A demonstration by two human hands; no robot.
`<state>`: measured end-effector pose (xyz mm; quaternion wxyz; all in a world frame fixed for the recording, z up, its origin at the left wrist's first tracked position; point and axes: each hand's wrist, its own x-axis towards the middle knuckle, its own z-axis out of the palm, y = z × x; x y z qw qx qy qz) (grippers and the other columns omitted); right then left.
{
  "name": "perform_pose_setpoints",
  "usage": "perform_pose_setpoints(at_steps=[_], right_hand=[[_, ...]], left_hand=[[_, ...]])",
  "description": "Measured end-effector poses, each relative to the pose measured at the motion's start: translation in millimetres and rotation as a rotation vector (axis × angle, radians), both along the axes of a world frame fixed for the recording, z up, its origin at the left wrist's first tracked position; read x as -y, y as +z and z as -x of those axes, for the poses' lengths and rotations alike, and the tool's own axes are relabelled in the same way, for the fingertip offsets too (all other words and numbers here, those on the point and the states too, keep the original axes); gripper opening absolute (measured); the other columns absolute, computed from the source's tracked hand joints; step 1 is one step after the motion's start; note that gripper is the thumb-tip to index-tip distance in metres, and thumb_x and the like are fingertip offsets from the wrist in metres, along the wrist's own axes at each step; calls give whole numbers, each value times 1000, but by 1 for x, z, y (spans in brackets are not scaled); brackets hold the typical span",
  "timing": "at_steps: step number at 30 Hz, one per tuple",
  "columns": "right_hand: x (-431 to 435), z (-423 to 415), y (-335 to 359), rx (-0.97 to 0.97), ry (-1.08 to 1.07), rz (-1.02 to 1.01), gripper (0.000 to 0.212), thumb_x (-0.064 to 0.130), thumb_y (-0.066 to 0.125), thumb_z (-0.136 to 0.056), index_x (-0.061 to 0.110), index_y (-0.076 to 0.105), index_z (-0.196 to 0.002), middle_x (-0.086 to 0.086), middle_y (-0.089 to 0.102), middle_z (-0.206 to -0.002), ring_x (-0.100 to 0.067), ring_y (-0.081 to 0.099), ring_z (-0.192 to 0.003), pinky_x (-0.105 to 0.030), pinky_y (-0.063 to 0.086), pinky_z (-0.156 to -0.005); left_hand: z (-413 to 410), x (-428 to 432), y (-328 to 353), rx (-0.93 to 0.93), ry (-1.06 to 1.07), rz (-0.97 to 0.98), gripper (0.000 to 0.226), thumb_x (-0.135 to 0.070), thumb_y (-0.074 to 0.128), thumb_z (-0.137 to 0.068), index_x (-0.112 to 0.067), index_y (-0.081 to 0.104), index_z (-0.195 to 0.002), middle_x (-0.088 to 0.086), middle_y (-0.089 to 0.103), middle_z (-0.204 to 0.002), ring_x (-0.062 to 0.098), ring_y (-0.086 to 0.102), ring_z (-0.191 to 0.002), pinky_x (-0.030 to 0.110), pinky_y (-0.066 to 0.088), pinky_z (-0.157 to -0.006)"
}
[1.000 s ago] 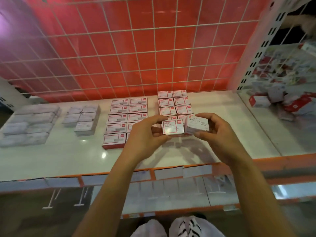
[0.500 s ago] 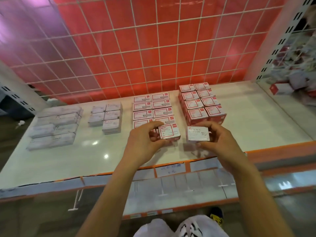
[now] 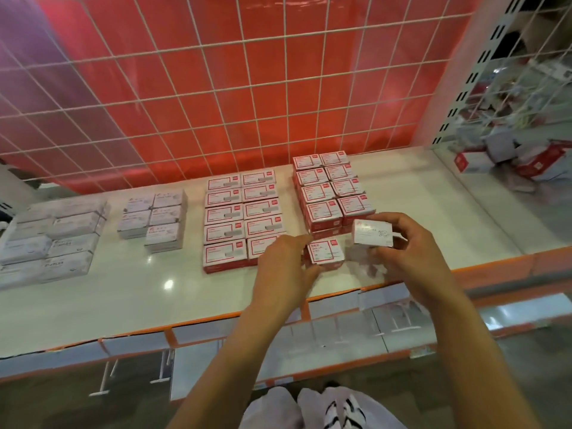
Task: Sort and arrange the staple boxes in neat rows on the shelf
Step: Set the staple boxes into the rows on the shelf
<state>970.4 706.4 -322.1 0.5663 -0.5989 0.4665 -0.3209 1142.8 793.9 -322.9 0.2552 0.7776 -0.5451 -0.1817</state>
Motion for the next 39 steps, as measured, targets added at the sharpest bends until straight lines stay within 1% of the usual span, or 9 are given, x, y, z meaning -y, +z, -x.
perform_pose_setpoints(at_steps=[5, 10, 15, 18, 22, 25, 28, 34, 39], right_hand=[[17, 11, 6, -21, 64, 26, 49, -15, 64, -76, 19, 61, -111, 10, 67, -103, 1, 64, -89, -16, 52, -63], [26, 13, 7, -22, 133, 36, 49, -14, 65, -77, 18, 59, -114, 7, 66, -107, 2, 64, -91, -16, 54, -67], [31, 13, 7, 8, 178, 25, 50, -16, 64, -76, 20, 59, -110, 8, 65, -106, 3, 64, -88, -14, 52, -65], [31, 14, 6, 15, 201, 22, 50, -15, 65, -76, 22, 59, -110, 8, 65, -108, 2, 64, -91, -14, 52, -66], [31, 18, 6, 15, 209, 14, 48, -13, 66, -76, 21, 60, -110, 8, 65, -107, 0, 64, -93, -15, 52, -66], [31, 19, 5, 15, 212, 10, 49, -14, 66, -76, 20, 60, -111, 9, 66, -105, 2, 64, -91, -14, 52, -66], [29, 20, 3, 12, 217, 5, 50, -14, 66, -76, 21, 59, -111, 11, 65, -105, 4, 64, -91, -14, 52, -66], [27, 21, -1, 11, 229, 1, 51, -15, 65, -76, 19, 59, -113, 11, 66, -105, 5, 64, -91, -14, 52, -65], [26, 20, -3, 9, 238, 5, 53, -17, 64, -75, 25, 59, -106, 13, 67, -101, 5, 64, -89, -15, 52, -64]], left_hand=[[19, 11, -12, 83, 123, 8, 37, -37, 66, -87, -27, 60, -122, -1, 66, -113, 17, 61, -101, 26, 45, -84], [29, 15, -20, 87, 210, 27, 36, -35, 61, -92, -25, 54, -125, -3, 66, -117, 17, 63, -104, 28, 48, -86], [33, 18, -24, 62, 274, 41, 37, -33, 60, -93, -25, 45, -126, -1, 68, -111, 20, 65, -98, 32, 51, -81], [37, 18, -23, 68, 287, 40, 48, -39, 63, -89, -28, 41, -130, -4, 67, -114, 18, 66, -99, 30, 51, -81], [43, 20, -23, 73, 342, 42, 55, -48, 64, -86, -27, 35, -129, -4, 66, -113, 18, 65, -97, 25, 48, -73], [46, 20, -23, 52, 375, 38, 61, -47, 65, -85, -27, 32, -132, -4, 65, -118, 18, 65, -101, 26, 50, -77], [47, 21, -25, 41, 385, 47, 61, -45, 67, -85, -27, 32, -132, -4, 64, -120, 19, 64, -105, 30, 51, -82], [49, 23, -30, 67, 388, 72, 61, -48, 66, -84, -26, 34, -131, -3, 66, -116, 20, 63, -103, 31, 51, -78], [48, 24, -31, 85, 384, 78, 62, -49, 66, -83, -25, 35, -131, -4, 66, -114, 20, 63, -102, 31, 50, -77]])
